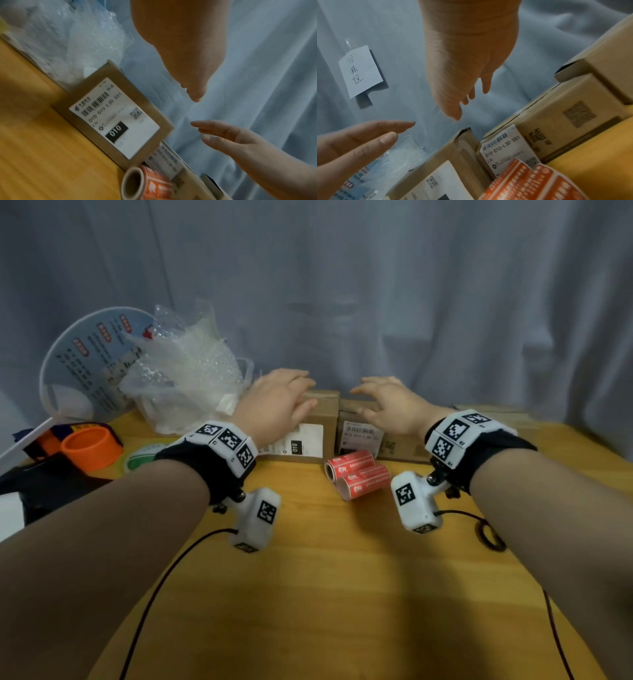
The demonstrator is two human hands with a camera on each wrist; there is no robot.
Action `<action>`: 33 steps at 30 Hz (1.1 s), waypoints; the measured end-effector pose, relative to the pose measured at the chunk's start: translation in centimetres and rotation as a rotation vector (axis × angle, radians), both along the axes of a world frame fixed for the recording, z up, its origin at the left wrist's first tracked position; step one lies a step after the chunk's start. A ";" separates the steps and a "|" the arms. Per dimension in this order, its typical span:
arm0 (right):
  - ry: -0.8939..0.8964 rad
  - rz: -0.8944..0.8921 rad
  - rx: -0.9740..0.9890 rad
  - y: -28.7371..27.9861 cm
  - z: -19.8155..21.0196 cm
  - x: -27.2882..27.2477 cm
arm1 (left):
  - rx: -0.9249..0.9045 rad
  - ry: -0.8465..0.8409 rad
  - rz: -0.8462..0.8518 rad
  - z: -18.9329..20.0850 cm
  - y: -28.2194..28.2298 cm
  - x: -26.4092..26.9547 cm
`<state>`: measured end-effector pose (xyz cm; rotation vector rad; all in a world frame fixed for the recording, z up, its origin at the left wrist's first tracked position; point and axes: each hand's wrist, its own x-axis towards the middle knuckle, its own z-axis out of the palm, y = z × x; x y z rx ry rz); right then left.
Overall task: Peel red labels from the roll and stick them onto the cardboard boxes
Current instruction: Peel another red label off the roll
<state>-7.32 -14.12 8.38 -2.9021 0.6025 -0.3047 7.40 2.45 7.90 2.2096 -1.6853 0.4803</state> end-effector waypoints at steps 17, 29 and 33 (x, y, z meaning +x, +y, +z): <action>-0.083 -0.381 0.619 2.8 -7.7 -7.2 | 0.308 0.708 0.044 -7.5 -1.3 -7.1; -0.596 -0.181 1.097 2.8 -8.9 -6.9 | -0.168 1.211 -0.108 -6.9 -1.1 -7.1; -0.682 -0.199 1.139 2.9 -8.6 -6.8 | -0.127 1.181 -0.167 -6.9 -1.1 -7.3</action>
